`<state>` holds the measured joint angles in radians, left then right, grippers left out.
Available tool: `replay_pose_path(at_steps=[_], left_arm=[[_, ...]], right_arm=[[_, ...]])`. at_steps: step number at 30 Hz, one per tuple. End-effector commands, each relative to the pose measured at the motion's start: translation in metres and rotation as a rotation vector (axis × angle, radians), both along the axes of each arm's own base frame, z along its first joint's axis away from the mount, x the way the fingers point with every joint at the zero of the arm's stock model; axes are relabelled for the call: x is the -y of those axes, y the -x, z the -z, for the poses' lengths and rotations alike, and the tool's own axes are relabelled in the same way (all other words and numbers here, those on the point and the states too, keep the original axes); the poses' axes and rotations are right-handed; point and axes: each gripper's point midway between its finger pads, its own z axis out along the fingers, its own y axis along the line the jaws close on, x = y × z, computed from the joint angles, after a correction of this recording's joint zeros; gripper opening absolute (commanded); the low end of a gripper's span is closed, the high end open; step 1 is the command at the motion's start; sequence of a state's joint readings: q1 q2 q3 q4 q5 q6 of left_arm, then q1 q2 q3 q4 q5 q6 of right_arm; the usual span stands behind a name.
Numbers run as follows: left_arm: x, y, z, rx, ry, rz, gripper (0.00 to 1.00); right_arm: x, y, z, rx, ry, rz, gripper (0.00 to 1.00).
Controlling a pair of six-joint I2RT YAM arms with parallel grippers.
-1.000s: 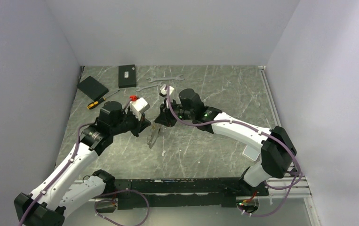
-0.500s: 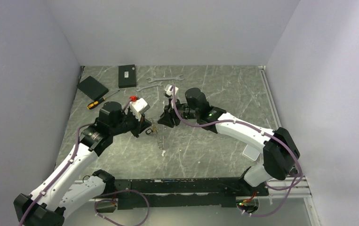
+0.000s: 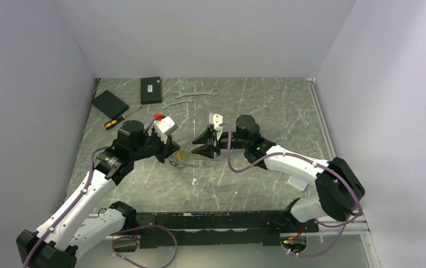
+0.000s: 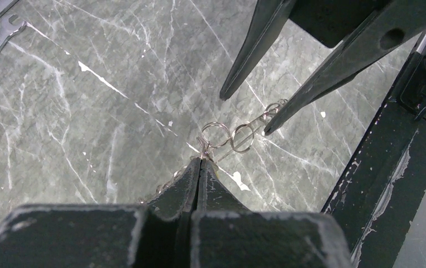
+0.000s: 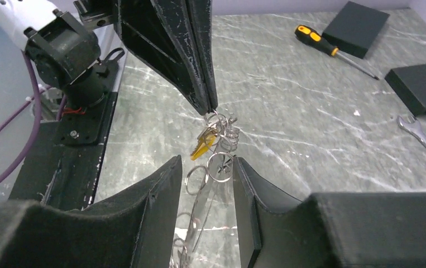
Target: Put the keys on the keyring
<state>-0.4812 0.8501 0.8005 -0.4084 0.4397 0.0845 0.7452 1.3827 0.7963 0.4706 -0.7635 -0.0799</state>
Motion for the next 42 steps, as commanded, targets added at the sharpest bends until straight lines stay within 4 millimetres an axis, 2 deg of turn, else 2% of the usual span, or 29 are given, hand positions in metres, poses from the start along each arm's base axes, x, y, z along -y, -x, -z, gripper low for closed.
replay_pose_path(at_steps=[1, 8, 13, 21, 29, 42], left_arm=[[0.007, -0.001, -0.016, 0.047, 0.053, 0.026, 0.00], [0.008, 0.001, -0.015, 0.049, 0.053, 0.044, 0.00], [0.007, 0.000, -0.015, 0.051, 0.051, 0.038, 0.00], [0.008, 0.001, -0.016, 0.051, 0.054, 0.041, 0.00], [0.008, 0.001, -0.016, 0.051, 0.058, 0.043, 0.00], [0.008, 0.000, -0.014, 0.045, 0.053, 0.044, 0.00]], right_arm=[[-0.017, 0.001, -0.028, 0.156, -0.080, -0.116, 0.42], [-0.030, -0.013, -0.034, 0.209, -0.064, -0.135, 0.41], [-0.035, -0.003, -0.032, 0.191, -0.039, -0.206, 0.40], [-0.034, 0.004, -0.004, 0.143, 0.059, -0.271, 0.39], [-0.041, -0.009, 0.011, 0.131, 0.083, -0.237, 0.36], [-0.045, -0.008, 0.001, 0.145, 0.049, -0.243, 0.33]])
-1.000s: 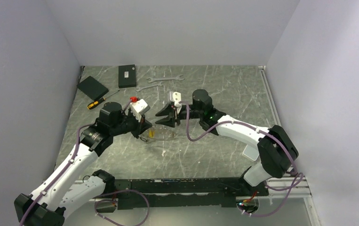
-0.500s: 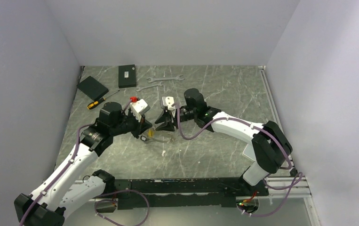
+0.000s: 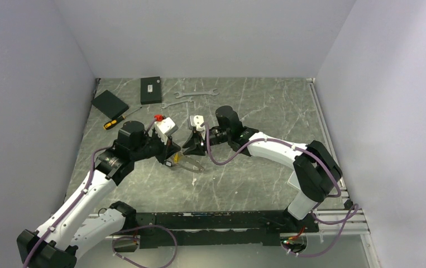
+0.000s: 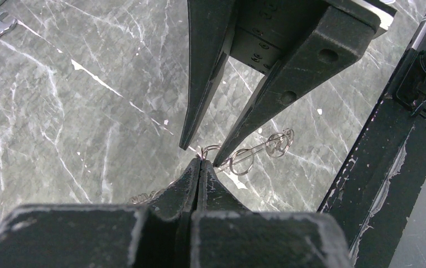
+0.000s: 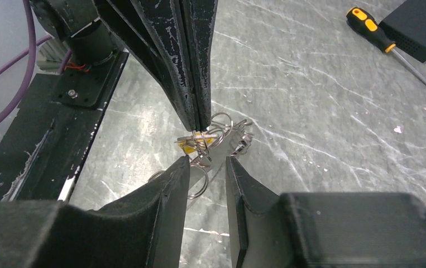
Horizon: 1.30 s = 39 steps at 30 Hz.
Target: Put the keys on the keyring
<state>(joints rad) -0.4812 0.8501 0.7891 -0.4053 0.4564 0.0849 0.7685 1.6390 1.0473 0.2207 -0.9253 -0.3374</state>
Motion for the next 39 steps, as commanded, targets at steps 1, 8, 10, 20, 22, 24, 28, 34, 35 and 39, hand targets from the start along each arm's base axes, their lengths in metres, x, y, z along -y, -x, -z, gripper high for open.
replay_pose_path(at_steps=[1, 8, 10, 20, 22, 24, 28, 34, 35, 39], left_arm=[[0.007, -0.002, -0.018, 0.057, 0.052, 0.028, 0.00], [0.007, -0.002, -0.019, 0.057, 0.054, 0.028, 0.00], [0.007, -0.002, -0.020, 0.060, 0.055, 0.029, 0.00], [0.007, -0.001, -0.019, 0.058, 0.055, 0.030, 0.00], [0.006, -0.002, -0.020, 0.059, 0.054, 0.028, 0.00], [0.006, -0.001, -0.019, 0.059, 0.054, 0.028, 0.00], [0.006, -0.001, -0.019, 0.057, 0.053, 0.027, 0.00], [0.006, -0.002, -0.019, 0.058, 0.051, 0.020, 0.00], [0.006, -0.002, -0.019, 0.056, 0.052, 0.021, 0.00], [0.007, -0.002, -0.017, 0.039, 0.050, 0.024, 0.25]], right_arm=[[-0.007, 0.000, -0.038, 0.090, -0.099, -0.037, 0.33], [-0.006, 0.004, -0.042, 0.085, -0.108, -0.051, 0.31], [-0.007, 0.004, -0.042, 0.080, -0.112, -0.054, 0.29], [-0.009, 0.007, -0.045, 0.061, -0.123, -0.065, 0.21], [-0.009, 0.007, -0.045, 0.062, -0.119, -0.067, 0.15], [-0.010, 0.006, -0.043, 0.063, -0.111, -0.067, 0.08], [-0.010, 0.004, -0.037, 0.062, -0.085, -0.064, 0.00], [-0.009, 0.000, -0.039, 0.062, -0.069, -0.044, 0.00], [-0.009, -0.001, -0.041, 0.062, -0.069, -0.032, 0.00], [-0.008, -0.012, -0.042, 0.052, -0.051, 0.048, 0.00]])
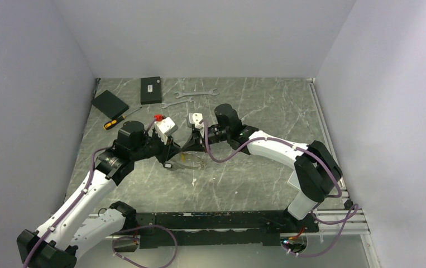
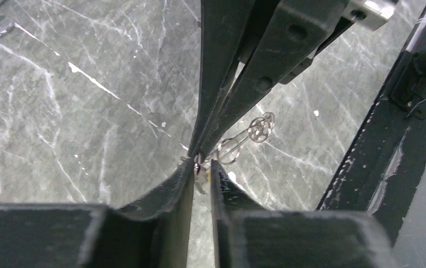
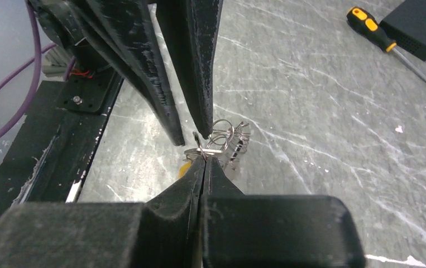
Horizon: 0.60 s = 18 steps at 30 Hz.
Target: Put the keys on the keyring
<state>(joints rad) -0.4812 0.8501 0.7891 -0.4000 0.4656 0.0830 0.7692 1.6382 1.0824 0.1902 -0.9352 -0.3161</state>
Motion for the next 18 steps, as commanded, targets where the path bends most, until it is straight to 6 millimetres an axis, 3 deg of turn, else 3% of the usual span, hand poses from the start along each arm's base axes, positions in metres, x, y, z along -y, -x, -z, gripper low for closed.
replay_pose_path(at_steps=[1, 4, 7, 12, 18], left_arm=[[0.006, -0.003, -0.017, 0.032, 0.046, 0.015, 0.37], [0.009, -0.002, -0.019, 0.014, 0.076, 0.010, 0.62], [0.012, -0.003, -0.023, -0.033, 0.129, -0.026, 0.76], [0.016, -0.004, -0.024, -0.108, 0.234, -0.098, 0.73], [0.003, -0.016, -0.015, -0.103, 0.351, -0.269, 0.66]], right_arm=[[-0.005, -0.015, -0.032, 0.066, -0.040, 0.076, 0.00], [-0.002, -0.018, -0.033, 0.034, -0.022, 0.123, 0.00], [0.003, -0.030, -0.033, 0.011, 0.004, 0.219, 0.00], [0.015, -0.058, -0.024, -0.093, 0.145, 0.442, 0.00], [0.025, -0.070, -0.021, -0.241, 0.259, 0.600, 0.00]])
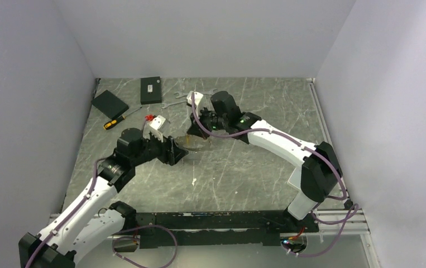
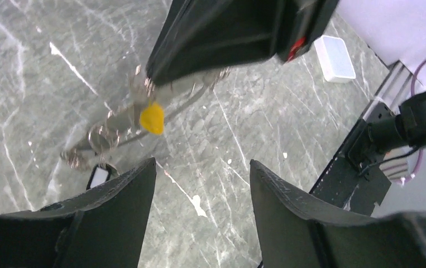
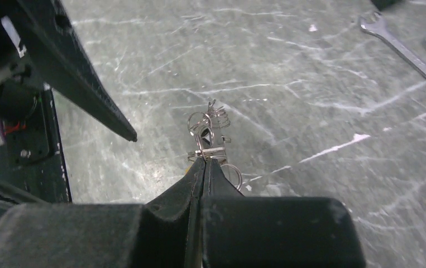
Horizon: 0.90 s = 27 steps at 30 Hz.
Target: Put the keys on the keyring
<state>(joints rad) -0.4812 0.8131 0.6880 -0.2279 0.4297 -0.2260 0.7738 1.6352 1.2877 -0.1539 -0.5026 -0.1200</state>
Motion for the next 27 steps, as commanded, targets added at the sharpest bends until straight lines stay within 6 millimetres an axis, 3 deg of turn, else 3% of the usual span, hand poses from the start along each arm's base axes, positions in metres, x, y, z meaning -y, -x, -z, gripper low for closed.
replay_pose_path(at_steps=[1, 6, 9, 11, 16, 22, 27], left_arm=[[-0.007, -0.013, -0.008, 0.029, 0.150, -0.159, 0.65], [-0.015, -0.030, 0.008, 0.051, 0.111, -0.280, 0.61], [-0.005, -0.037, 0.015, 0.074, 0.102, -0.286, 0.55], [0.009, -0.039, 0.016, 0.114, 0.111, -0.268, 0.53], [0.050, -0.041, 0.013, 0.173, 0.085, -0.173, 0.52], [0.071, -0.043, 0.007, 0.210, 0.115, -0.121, 0.50], [0.076, -0.051, 0.000, 0.273, 0.144, -0.134, 0.50]], right_arm=[[0.010, -0.013, -0.012, -0.103, 0.035, 0.185, 0.00], [0.021, -0.022, -0.004, -0.242, 0.078, 0.380, 0.00], [0.032, -0.028, 0.010, -0.337, 0.166, 0.518, 0.00], [0.031, -0.029, 0.009, -0.364, 0.166, 0.547, 0.00], [0.036, -0.034, -0.021, -0.296, 0.096, 0.579, 0.00], [0.042, -0.034, -0.068, -0.237, 0.009, 0.592, 0.00], [0.046, -0.029, -0.067, -0.254, 0.002, 0.603, 0.00]])
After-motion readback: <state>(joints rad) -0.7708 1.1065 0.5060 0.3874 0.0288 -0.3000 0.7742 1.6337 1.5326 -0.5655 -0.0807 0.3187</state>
